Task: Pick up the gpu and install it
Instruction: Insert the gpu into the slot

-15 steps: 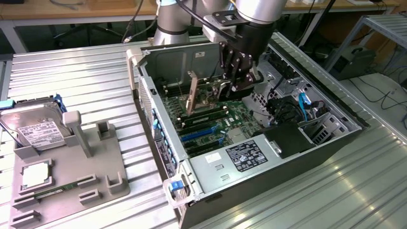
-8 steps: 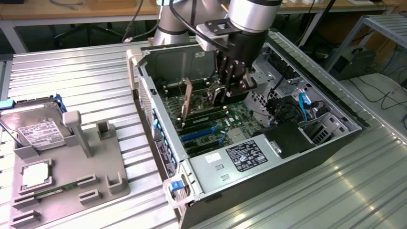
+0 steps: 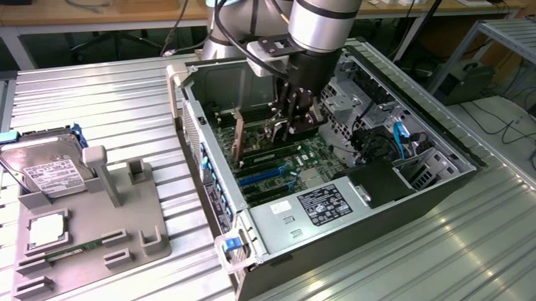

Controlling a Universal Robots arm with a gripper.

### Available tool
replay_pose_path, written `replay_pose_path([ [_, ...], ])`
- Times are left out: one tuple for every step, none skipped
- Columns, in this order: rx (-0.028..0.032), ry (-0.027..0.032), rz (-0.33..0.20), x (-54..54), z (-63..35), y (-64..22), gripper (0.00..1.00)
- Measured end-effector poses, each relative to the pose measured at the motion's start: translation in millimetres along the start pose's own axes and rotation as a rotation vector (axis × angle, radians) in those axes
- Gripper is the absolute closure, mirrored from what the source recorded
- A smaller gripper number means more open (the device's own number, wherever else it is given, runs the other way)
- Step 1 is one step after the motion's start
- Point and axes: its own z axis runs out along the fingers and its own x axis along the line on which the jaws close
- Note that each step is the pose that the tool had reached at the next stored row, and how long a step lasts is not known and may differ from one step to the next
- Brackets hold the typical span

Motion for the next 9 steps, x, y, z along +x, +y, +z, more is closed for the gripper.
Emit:
replay_pose_path([
  [-0.0001, 0.0001, 0.0, 0.0, 2.3, 0.3, 0.72],
  [-0.0001, 0.0001, 0.0, 0.1, 4.1, 0.3, 0.72],
  [0.0003, 0.0, 0.0, 0.1, 6.4, 0.3, 0.72],
  [0.0004, 0.0001, 0.001, 0.1, 7.6, 0.3, 0.72],
  [0.0006, 0.0, 0.003, 0.1, 9.6, 0.3, 0.72],
  [0.0008, 0.0, 0.007, 0.2, 11.4, 0.7, 0.72],
  [0.0008, 0.0, 0.011, 0.2, 12.8, 1.1, 0.72],
  [0.0009, 0.0, 0.014, 0.2, 14.0, 1.9, 0.72],
  [0.001, 0.0, 0.017, 0.2, 14.8, 2.6, 0.72],
])
